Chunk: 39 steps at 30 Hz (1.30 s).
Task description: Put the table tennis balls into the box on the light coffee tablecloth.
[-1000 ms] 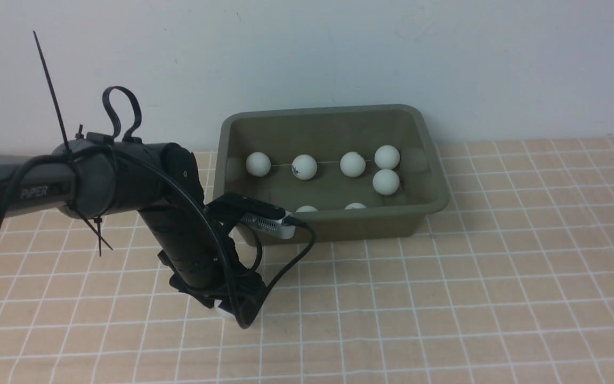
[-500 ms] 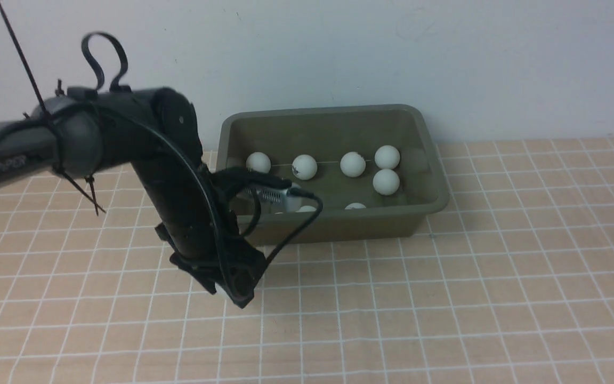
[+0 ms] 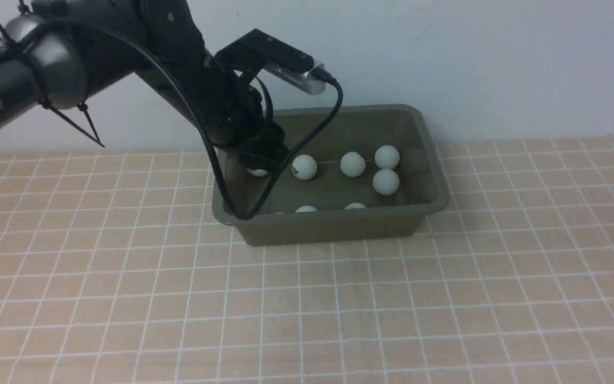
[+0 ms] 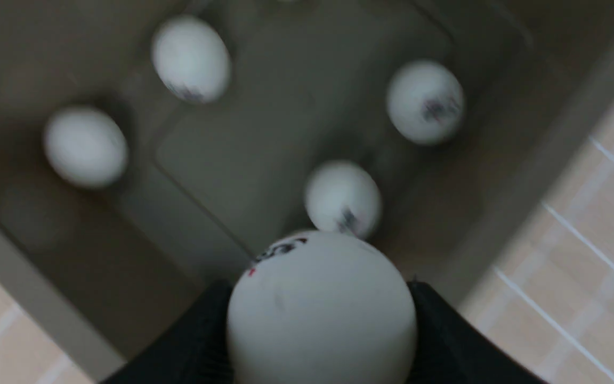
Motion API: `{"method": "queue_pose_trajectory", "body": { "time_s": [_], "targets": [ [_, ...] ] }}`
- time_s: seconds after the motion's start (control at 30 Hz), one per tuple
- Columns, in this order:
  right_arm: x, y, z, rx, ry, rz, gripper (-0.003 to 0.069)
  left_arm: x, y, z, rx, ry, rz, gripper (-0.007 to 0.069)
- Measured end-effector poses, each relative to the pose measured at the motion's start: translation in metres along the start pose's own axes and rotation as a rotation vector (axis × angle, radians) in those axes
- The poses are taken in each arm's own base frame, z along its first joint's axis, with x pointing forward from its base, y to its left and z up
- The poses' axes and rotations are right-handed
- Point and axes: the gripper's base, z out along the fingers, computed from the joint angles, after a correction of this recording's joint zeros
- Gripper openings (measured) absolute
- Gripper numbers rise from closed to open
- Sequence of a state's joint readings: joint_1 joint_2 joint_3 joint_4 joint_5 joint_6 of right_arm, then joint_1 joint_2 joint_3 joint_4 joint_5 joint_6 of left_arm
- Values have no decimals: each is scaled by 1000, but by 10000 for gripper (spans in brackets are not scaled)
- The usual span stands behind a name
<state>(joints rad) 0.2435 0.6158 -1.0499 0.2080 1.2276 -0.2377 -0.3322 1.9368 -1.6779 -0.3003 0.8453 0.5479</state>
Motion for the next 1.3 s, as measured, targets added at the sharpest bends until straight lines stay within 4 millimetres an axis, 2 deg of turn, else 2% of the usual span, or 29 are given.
{"method": "queue_pose_trajectory", "body": {
  "time_s": [0.13, 0.27, 0.37, 0.47, 0.63, 0.67, 0.73, 0.83, 0.87, 0.9, 0.97, 1.13, 1.17, 1.27, 1.3],
  "targets": [
    [0, 0, 0, 0, 0, 0, 211, 4, 10, 37, -33, -23, 7, 341],
    [0, 0, 0, 0, 1, 0, 211, 12, 14, 65, -35, 0, -5, 462],
    [0, 0, 0, 0, 1, 0, 211, 15, 15, 70, -34, 5, -8, 521],
    [0, 0, 0, 0, 1, 0, 211, 10, 15, 65, -30, 2, -2, 553],
    [0, 0, 0, 0, -1, 0, 211, -13, 8, 17, -1, -11, 27, 501],
    [0, 0, 0, 3, 0, -1, 211, -19, 4, -8, 8, -19, 41, 424],
    [0, -2, 0, 21, 4, -10, 211, -22, -4, -37, 21, -19, 58, 309],
    [2, -5, 2, 54, 19, -25, 211, -20, -14, -71, 41, -3, 79, 87],
    [4, -6, 4, 66, 28, -31, 211, -18, -18, -82, 51, 10, 85, 23],
    [6, -7, 5, 76, 36, -35, 211, -16, -21, -91, 62, 25, 87, -10],
    [14, -9, 10, 88, 55, -40, 211, -9, -29, -112, 72, 36, 72, -55],
    [35, -9, 17, 117, 25, -51, 211, 9, -46, -153, 40, -57, 47, -69],
    [42, -8, 18, 125, 1, -53, 211, 16, -52, -169, 9, -122, 48, -69],
    [59, -6, 21, 141, -60, -50, 211, 41, -64, -191, -42, -225, 39, -69],
    [68, -5, 24, 145, -80, -44, 211, 58, -70, -193, -57, -247, 30, -69]
  ]
}}
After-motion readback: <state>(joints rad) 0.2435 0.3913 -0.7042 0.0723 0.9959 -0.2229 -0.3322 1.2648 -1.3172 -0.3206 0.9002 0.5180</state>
